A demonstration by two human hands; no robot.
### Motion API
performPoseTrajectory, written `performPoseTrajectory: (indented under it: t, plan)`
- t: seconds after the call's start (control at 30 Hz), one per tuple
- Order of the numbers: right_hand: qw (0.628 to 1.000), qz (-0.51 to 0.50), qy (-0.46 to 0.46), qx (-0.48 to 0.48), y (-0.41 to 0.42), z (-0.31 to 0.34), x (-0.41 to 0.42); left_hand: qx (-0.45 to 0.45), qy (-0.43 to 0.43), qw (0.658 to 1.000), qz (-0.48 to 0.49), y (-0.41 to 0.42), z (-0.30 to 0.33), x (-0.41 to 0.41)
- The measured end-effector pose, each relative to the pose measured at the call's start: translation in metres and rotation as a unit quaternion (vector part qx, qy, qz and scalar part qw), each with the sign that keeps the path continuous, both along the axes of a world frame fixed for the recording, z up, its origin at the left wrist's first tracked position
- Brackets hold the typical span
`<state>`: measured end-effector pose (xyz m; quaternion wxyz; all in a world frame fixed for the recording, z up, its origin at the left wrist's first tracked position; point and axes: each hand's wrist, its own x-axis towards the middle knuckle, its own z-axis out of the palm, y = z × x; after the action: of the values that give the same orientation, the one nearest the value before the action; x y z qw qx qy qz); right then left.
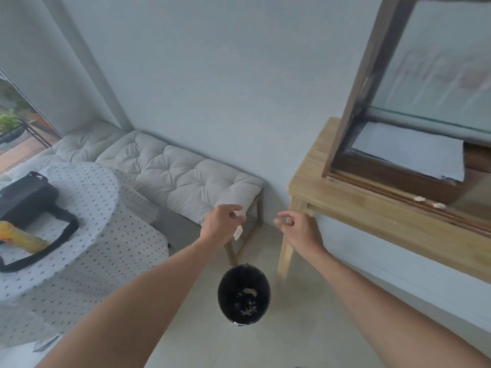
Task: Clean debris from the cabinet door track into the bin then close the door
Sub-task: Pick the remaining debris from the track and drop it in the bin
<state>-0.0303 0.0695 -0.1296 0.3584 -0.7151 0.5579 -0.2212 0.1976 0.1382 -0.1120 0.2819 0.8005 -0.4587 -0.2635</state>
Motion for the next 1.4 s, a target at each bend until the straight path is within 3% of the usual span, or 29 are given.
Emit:
performPoseTrajectory:
  t: [0.37, 0.8, 1.17, 1.4]
  plan:
    - [0.991, -0.113, -0.025, -0.073, -0.021, 0.082, -0.094, -0.109, -0.02, 0.987, -0.12, -0.073, 0.077, -0.088]
    - [0.969, -0.229, -0.028, -0.091, -0.04, 0.081, -0.231, -0.128, -0.018, 0.965, -0.23, -0.139, 0.071, -0.225]
    - [0.956, -0.27, -0.021, -0.114, -0.048, 0.073, -0.265, -0.131, -0.027, 0.941, -0.312, -0.167, 0.067, -0.307]
    - [0.949, -0.263, 0.11, -0.137, -0.05, 0.071, -0.264, -0.143, -0.058, 0.934, -0.321, -0.172, 0.069, -0.326]
